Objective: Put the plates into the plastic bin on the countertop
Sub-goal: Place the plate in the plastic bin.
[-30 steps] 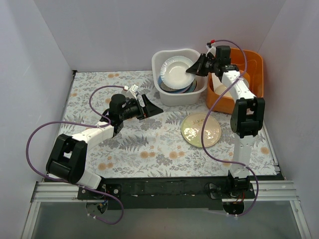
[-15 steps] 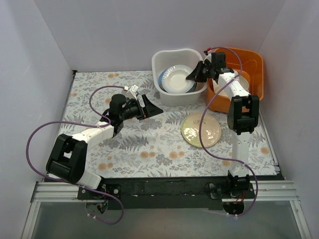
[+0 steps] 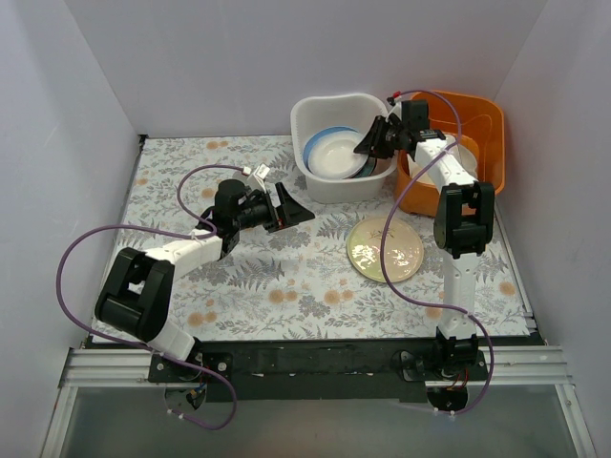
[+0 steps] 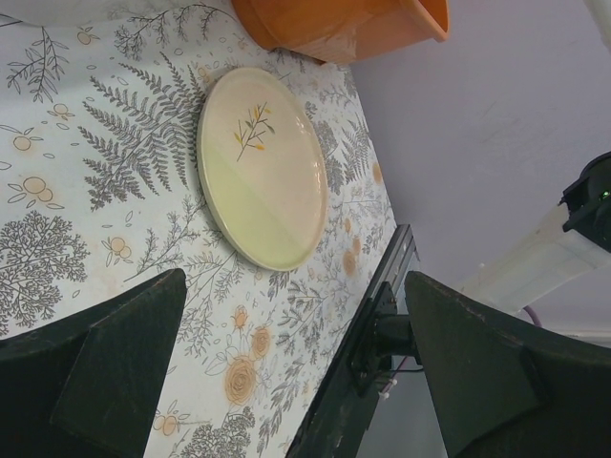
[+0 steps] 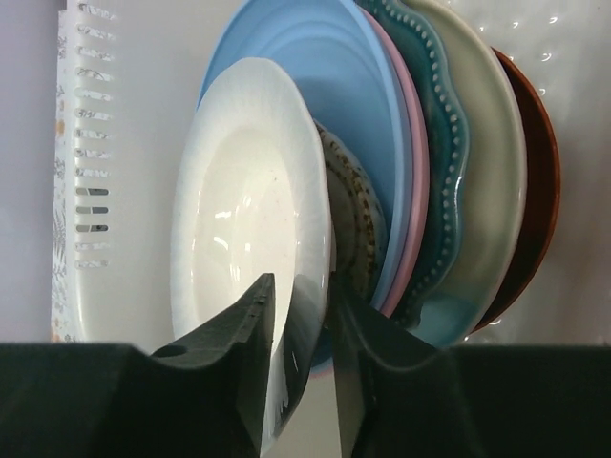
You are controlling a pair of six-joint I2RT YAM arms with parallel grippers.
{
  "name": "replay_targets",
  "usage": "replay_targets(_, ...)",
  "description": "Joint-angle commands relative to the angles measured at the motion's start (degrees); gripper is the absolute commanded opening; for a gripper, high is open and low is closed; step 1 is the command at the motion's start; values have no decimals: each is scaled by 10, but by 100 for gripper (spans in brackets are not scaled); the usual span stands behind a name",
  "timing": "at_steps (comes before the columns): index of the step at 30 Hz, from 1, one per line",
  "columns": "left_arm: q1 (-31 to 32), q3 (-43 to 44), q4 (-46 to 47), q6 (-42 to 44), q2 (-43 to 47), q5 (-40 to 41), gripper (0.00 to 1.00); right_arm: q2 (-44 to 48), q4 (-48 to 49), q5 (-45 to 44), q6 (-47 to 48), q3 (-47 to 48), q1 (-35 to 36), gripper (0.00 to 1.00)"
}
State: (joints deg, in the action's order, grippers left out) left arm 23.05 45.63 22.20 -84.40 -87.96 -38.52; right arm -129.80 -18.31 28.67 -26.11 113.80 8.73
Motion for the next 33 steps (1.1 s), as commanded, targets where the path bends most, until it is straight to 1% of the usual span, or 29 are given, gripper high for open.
replay_targets(1,1,17,2,11,4,-11,98,37,25,-10,11,27,1,42)
replay_targets(3,2,17,2,13,2,-10,98,47,35,-15,11,14,1,47)
replay_targets(4,1,17,1,13,1,-11,98,61,40,-24,12,7,1,52)
replay_targets(5,1,18,1,12,-1,-12,98,70,51,-30,14,2,2,54)
replay_targets(6,1,20,0,10,-3,-13,98,80,60,-38,16,-20,3,56)
replay_targets(7,2,20,0,7,-7,-13,98,105,70,-52,15,-32,4,60)
replay_targets(10,2,22,1,5,-18,-14,98,152,111,-68,10,-79,6,66)
replay_targets(15,4,23,7,1,-44,-15,98,205,125,-62,17,-113,6,68)
replay_targets(18,11,27,13,1,-69,-12,98,248,122,-60,26,-165,5,68)
replay_targets(19,16,28,14,-1,-77,-12,98,277,126,-61,33,-183,6,69)
replay_targets(20,20,33,16,-3,-90,-10,98,294,131,-59,36,-233,5,69)
replay_targets(22,31,40,14,-4,-105,-7,98,347,139,-69,44,-288,5,71)
replay_targets(23,36,46,14,-2,-112,-6,96,364,152,-70,44,-340,4,71)
replay_targets(24,40,55,9,0,-125,-4,96,399,155,-73,46,-368,5,72)
replay_targets(26,55,68,3,5,-139,1,93,430,153,-89,56,-411,5,73)
replay_targets(27,60,81,-4,7,-151,2,93,460,153,-94,60,-455,5,73)
replay_targets(30,73,101,-26,13,-168,13,90,509,144,-116,69,-521,1,76)
replay_targets(33,78,121,-43,16,-185,16,88,533,124,-127,79,-549,-6,78)
